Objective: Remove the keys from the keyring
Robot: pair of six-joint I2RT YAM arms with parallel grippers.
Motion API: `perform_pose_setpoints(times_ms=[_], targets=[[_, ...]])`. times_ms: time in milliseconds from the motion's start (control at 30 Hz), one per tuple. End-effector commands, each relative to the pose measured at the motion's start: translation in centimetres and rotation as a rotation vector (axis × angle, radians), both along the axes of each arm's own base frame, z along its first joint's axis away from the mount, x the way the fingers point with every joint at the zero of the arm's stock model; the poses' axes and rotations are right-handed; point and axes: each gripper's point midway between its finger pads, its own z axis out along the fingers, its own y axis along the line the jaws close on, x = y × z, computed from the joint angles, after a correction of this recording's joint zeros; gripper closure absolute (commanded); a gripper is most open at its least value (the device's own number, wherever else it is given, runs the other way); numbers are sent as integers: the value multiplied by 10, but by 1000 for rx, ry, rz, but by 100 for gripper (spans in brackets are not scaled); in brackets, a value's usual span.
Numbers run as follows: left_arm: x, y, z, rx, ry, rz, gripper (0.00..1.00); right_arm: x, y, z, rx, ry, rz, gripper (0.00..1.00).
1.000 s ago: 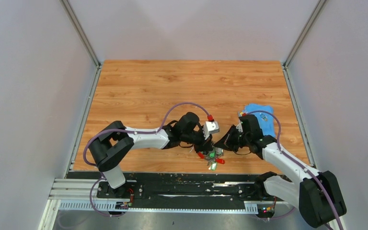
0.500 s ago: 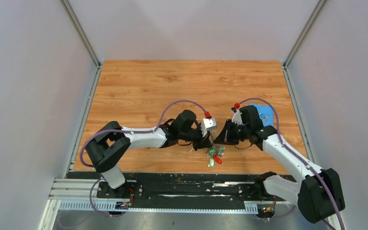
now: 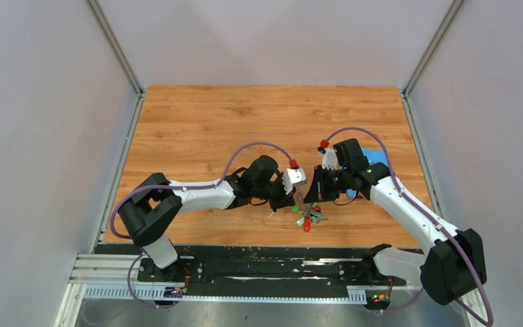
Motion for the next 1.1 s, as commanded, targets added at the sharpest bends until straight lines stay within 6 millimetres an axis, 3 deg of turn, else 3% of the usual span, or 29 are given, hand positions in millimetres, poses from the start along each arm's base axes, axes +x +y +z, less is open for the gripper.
perform_pose_setpoints(times_ms=[0, 200, 367, 600, 867, 1067], targets=[[13, 4, 17, 13, -144, -13, 100, -14, -6, -3, -64, 33, 60, 99], [-1, -5, 24, -15, -151, -120, 100, -15, -2, -5, -5, 102, -100, 98], [-17, -12, 24, -28, -103, -188, 100, -14, 1, -8, 90, 133, -256, 74], [-31, -16, 18, -28, -44, -230, 100, -10, -7, -22, 142, 208, -441, 62], [-42, -27, 5, 0, -10, -246, 100, -13, -20, -39, 170, 294, -609, 58], [-44, -39, 3, 3, -10, -258, 100, -20, -24, -54, 164, 368, -664, 69]])
